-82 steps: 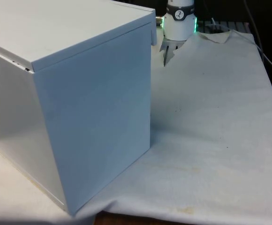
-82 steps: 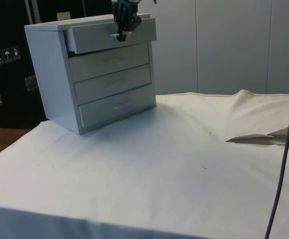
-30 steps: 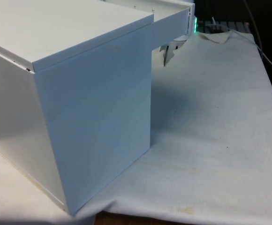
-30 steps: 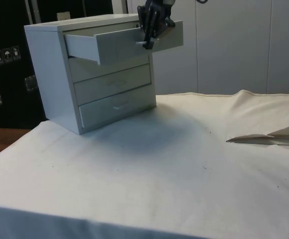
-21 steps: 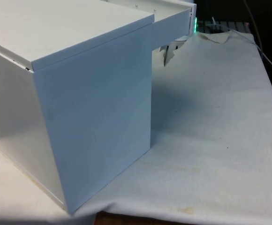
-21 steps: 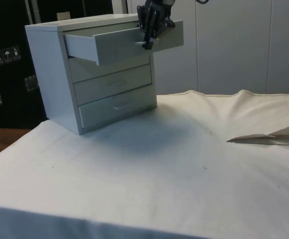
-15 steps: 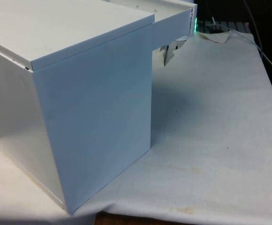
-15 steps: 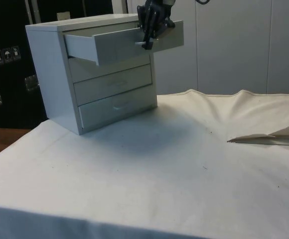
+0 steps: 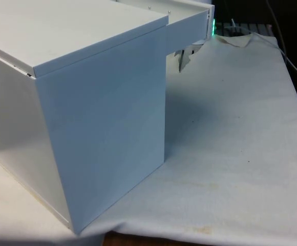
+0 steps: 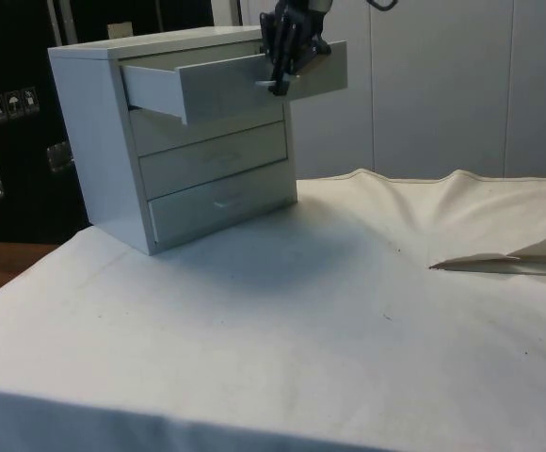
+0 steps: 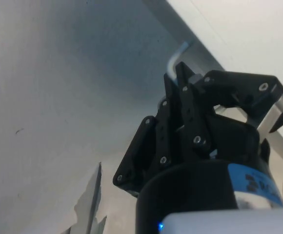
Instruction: Open the drawer, then close it.
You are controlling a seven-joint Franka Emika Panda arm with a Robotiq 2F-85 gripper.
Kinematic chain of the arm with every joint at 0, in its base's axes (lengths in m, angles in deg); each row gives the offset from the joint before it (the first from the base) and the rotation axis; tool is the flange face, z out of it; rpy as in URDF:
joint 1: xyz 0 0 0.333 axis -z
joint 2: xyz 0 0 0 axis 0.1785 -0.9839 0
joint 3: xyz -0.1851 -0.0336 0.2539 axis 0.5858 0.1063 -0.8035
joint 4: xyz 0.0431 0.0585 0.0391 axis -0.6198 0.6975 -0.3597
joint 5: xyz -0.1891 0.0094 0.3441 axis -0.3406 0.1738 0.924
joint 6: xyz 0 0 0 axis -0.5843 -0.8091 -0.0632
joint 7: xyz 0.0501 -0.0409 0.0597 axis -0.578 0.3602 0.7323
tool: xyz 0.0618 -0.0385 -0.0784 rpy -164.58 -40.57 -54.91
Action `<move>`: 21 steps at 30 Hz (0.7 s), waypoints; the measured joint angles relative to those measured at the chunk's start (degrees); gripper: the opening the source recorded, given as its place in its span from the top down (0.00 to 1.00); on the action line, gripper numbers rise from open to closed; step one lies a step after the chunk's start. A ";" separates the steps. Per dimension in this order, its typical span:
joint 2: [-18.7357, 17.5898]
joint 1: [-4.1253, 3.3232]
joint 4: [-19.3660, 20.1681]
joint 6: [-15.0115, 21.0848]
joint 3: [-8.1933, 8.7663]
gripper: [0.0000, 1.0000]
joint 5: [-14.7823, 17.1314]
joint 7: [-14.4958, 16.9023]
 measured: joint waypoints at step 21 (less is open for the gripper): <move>0.69 0.97 2.98 6.30 0.92 0.99 -7.96 -4.53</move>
